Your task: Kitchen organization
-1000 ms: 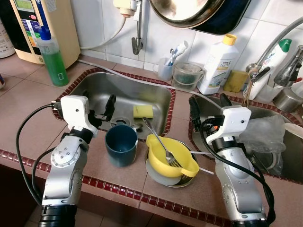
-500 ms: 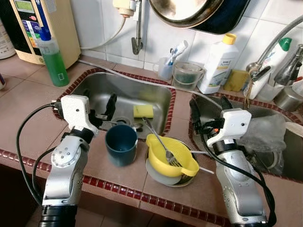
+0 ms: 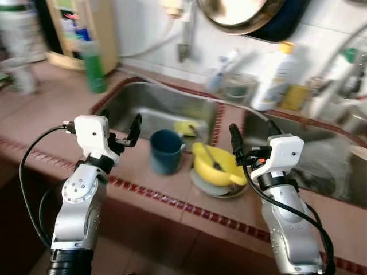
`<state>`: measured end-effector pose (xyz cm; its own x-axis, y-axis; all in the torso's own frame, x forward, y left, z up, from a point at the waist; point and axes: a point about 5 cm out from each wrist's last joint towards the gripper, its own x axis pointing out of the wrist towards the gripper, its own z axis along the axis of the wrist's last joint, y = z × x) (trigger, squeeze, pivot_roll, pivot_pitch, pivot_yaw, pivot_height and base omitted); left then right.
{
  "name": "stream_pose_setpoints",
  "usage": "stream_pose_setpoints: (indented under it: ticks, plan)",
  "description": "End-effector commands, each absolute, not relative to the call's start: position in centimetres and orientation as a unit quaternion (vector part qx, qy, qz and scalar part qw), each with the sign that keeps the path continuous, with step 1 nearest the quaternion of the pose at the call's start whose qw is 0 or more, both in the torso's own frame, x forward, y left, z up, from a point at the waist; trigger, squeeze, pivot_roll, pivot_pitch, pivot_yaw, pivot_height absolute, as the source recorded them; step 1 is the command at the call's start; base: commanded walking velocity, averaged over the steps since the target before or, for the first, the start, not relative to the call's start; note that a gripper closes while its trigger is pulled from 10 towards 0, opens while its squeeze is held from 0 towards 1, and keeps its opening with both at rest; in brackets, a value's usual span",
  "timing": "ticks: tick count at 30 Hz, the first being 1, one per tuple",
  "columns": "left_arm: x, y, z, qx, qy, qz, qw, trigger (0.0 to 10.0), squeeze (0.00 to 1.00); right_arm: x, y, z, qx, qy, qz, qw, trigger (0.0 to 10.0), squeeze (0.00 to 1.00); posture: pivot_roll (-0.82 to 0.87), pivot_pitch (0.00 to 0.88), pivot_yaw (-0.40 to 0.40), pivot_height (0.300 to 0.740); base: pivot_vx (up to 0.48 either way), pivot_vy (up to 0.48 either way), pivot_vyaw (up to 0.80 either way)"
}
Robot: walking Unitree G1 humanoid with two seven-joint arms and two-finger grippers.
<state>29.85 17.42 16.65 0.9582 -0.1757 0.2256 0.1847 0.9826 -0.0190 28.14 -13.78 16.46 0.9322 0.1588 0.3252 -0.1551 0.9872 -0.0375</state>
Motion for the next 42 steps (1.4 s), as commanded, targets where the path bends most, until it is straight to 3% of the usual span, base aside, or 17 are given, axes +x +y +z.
stream_pose_setpoints:
  ticks: [1,15,33,42]
  plan:
    - [30.2,16.7,17.7,-0.017,-0.128,-0.104,0.986,10.0,0.0,28.1,-14.3,16.9,-0.009,-0.177,0.074,0.981,10.0,0.0,0.07,0.0,-0.068,0.74,0.0,0.0,0.0]
    - [30.5,14.9,17.8,0.048,-0.103,-0.203,0.972,10.0,0.0,27.8,-13.5,16.5,-0.008,-0.168,0.106,0.98,10.0,0.0,0.08,0.0,-0.061,0.74,0.0,0.0,0.0]
    - [33.0,14.1,20.8,0.062,-0.026,-0.22,0.973,10.0,0.0,25.6,-13.0,15.2,0.001,-0.138,0.13,0.982,10.0,0.0,0.02,0.0,-0.021,0.74,0.0,0.0,0.0]
    - [32.9,14.6,21.4,0.09,0.015,-0.246,0.965,10.0,0.0,22.7,-11.5,14.4,-0.002,-0.095,0.245,0.965,10.0,0.0,0.02,0.001,-0.016,0.74,0.0,0.0,0.0]
